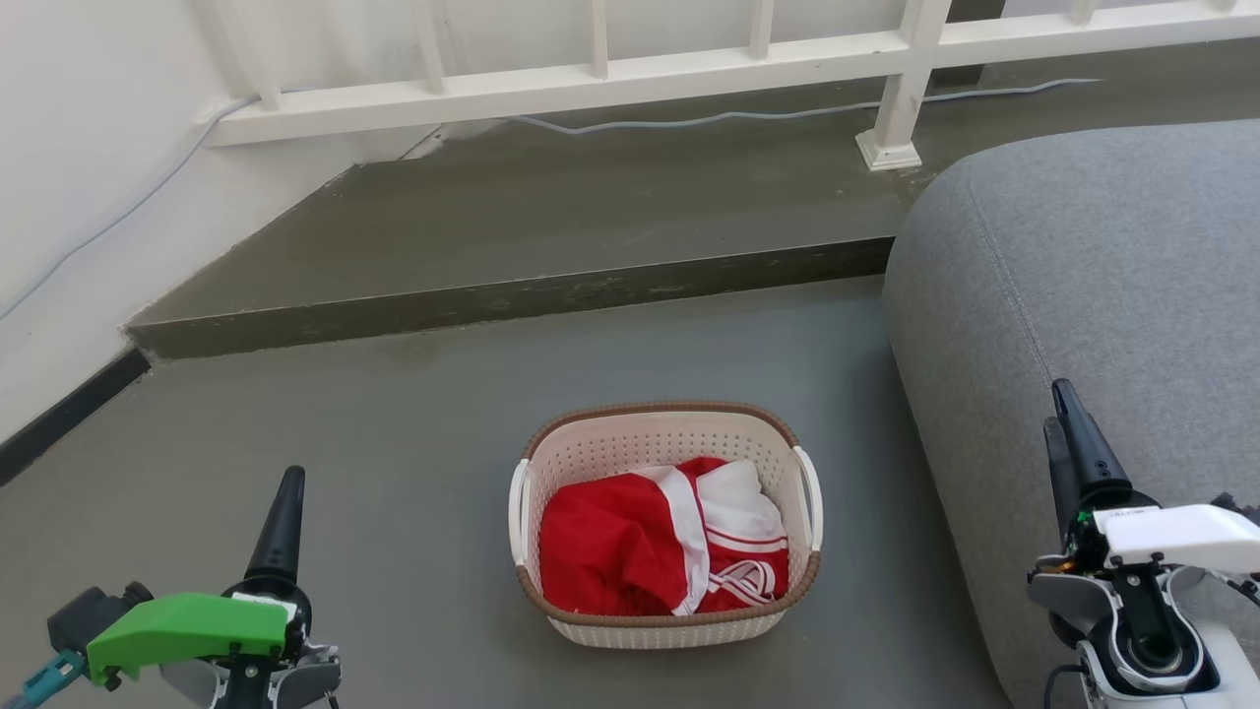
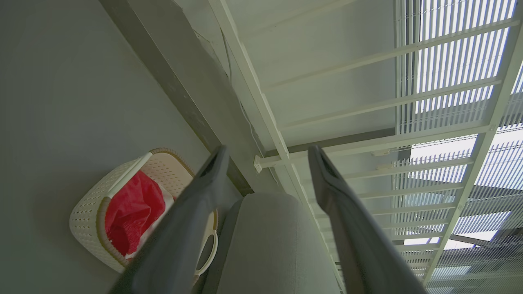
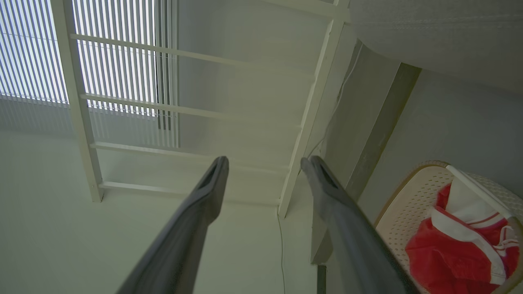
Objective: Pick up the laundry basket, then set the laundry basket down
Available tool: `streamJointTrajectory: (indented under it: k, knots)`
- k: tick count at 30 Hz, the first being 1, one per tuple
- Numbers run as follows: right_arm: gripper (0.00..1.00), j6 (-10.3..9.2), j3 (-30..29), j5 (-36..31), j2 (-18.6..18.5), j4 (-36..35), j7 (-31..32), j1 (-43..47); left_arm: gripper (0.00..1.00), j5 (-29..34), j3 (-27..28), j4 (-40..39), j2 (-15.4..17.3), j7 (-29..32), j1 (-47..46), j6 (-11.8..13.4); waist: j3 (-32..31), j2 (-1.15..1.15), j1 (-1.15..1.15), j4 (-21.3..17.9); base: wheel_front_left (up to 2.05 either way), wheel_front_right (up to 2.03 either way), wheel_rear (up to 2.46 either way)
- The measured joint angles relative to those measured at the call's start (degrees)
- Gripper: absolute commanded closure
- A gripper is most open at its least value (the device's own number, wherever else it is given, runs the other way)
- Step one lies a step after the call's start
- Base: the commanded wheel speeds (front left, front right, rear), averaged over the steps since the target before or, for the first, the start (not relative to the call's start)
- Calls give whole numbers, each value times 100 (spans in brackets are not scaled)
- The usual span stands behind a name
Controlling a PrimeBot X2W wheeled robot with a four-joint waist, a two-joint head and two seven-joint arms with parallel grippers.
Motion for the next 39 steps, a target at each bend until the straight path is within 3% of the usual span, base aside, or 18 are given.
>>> streamJointTrajectory:
  k: [25,39]
  knots:
    - [0,-5,527,-2463,-379,-82,-536,-225,0,3133,-377,-318,160,-513,-153,93,37,0,0,27,0,0,0]
    - [0,-254,699,-3667,-391,-83,-806,-287,0,4411,-569,-377,124,-780,-222,259,51,0,0,36,0,0,0]
